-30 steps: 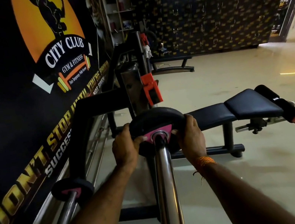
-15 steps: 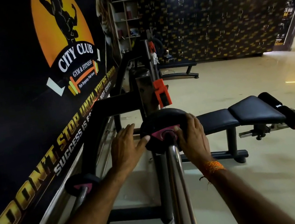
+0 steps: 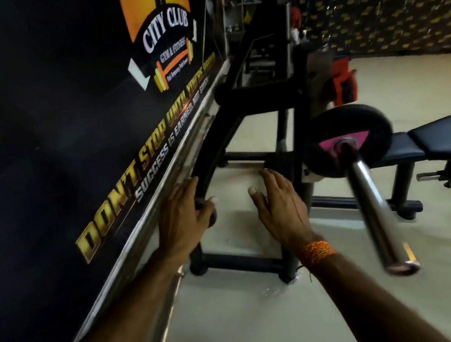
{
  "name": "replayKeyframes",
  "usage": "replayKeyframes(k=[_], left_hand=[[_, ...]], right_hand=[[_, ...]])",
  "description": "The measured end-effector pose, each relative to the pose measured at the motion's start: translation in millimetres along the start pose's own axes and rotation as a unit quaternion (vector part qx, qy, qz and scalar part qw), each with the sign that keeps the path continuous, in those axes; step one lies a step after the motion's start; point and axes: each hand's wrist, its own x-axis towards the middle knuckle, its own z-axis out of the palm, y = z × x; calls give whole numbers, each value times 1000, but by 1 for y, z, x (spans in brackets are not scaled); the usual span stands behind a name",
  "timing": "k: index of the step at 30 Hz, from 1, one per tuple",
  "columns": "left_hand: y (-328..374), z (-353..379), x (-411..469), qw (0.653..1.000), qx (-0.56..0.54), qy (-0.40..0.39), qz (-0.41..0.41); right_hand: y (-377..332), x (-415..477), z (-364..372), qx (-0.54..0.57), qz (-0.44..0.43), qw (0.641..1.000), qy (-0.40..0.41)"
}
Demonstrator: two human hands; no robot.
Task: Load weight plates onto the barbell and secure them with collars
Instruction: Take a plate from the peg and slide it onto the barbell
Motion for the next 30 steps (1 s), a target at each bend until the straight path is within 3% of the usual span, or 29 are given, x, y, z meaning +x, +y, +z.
replayKeyframes(k=[3,7,16,25,30], left_hand=[[-28,-5,-11,1000,12,-27,-2],[-126,-14,-8,994,53,-91,-41],[-217,22,37,986,80,-142,-37],[-338,172,133,974,66,-204,-78],[-384,261,164,966,-48,-212,-137]], right_hand=[[0,-8,38,-11,26,1000,-9],[-39,-12,120,-29,61,995,-75],[-33,25,209,-27,124,985,-116],[62,133,363,-37,194,972,-125],[113,160,431,-17,195,976,-92]])
